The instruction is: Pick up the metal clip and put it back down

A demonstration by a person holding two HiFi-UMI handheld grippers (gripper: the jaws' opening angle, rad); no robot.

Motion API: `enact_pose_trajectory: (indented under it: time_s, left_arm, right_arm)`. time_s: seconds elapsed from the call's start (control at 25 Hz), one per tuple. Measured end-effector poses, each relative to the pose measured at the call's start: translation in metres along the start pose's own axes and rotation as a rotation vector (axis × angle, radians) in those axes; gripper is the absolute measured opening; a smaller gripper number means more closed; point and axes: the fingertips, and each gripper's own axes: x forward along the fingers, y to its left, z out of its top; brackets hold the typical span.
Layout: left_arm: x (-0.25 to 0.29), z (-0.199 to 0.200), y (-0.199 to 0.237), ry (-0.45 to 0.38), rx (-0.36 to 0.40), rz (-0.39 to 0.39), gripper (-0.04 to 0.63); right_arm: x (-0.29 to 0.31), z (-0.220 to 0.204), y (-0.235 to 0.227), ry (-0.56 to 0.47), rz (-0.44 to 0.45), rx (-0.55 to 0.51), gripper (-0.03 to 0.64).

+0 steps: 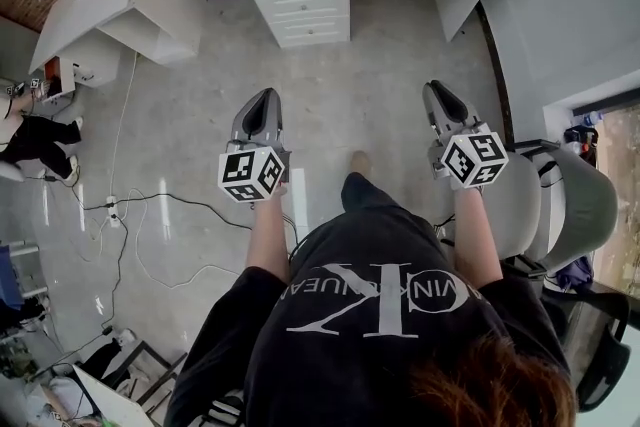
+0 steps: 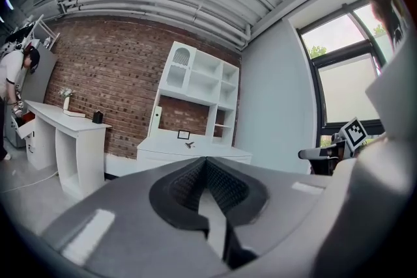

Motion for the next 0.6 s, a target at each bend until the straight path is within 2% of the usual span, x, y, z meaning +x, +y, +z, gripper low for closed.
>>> enact_pose_trajectory:
  time_s: [0.6]
  left_arm:
    - [0.112,0.021,0.062,0.036,0.01,0.058,0.011]
  right_arm:
    - [0.133,0.022,-0.06,0.029,0.056,0.04,0.037]
